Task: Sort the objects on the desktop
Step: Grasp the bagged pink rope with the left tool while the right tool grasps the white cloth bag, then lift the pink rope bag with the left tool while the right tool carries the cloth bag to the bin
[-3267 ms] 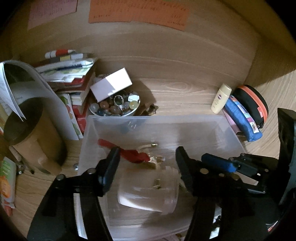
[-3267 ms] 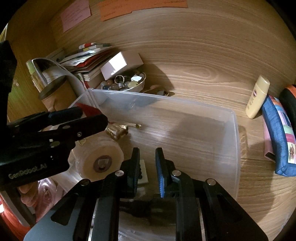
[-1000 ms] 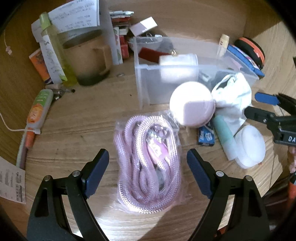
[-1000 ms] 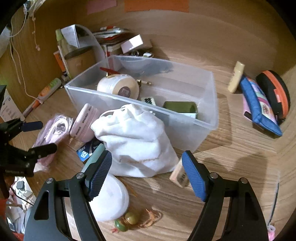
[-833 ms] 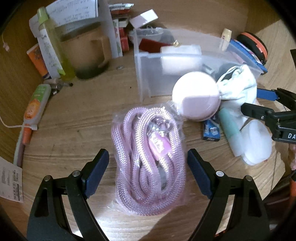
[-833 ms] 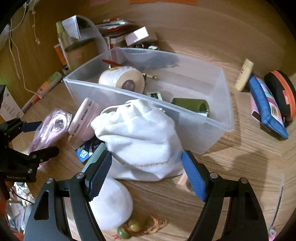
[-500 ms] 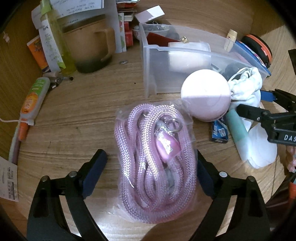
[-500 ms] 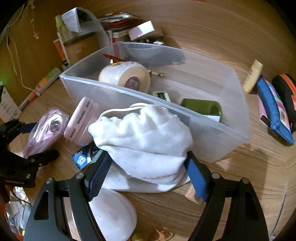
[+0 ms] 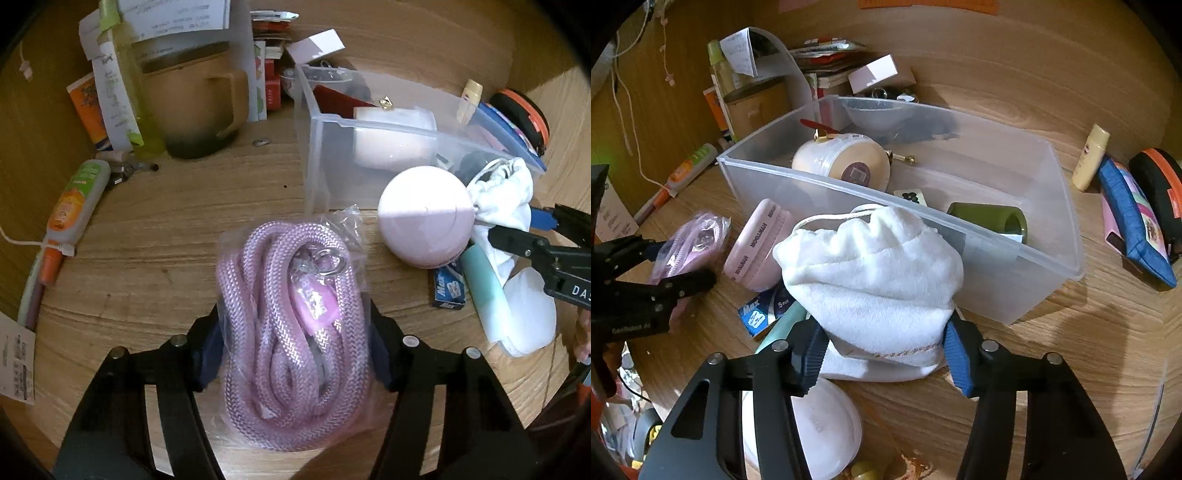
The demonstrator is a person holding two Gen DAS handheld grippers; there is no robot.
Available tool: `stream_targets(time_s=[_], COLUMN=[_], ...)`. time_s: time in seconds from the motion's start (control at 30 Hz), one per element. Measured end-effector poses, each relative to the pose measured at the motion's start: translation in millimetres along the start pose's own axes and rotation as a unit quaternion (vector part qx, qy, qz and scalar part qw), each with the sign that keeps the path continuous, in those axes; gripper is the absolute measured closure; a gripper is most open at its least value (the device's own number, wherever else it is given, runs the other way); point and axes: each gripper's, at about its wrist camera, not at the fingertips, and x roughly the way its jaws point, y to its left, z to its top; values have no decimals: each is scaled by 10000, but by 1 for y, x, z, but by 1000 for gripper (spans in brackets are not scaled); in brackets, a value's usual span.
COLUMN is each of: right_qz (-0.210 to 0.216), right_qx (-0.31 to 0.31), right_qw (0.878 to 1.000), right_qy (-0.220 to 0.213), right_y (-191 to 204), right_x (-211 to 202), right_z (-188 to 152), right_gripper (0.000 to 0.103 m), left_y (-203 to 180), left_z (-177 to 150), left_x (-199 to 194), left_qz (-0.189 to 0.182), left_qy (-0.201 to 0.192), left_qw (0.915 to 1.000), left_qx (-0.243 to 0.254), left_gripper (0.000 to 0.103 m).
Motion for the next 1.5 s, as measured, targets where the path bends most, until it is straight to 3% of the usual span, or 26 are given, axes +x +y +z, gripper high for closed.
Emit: stream_targets(time_s=[0.3,0.77,1.03,1.5], right_qz=[-38,-139,-339,-540], right_qx=[72,18,-69,-7], right_qw=[9994,9972,9934,9898], right_qy=[-343,-728,-1096,-1320], right_y=[-4,-6,-5,-23], right_x=[-31,-68,-94,-100], right_z=[0,-3,3,29], right_gripper=[53,70,70,70], left_y=[9,7,-3,-27], left_z=[0,18,31,71], left_x=[-9,-47,-71,-87], left_qz=[12,-73,-180,-421], left_qy=[-48,-582,-937,-1323], left_qw=[9997,9972,9944,9900], left_qx=[-256,-457,-444,-265], left_gripper=[42,43,43,43])
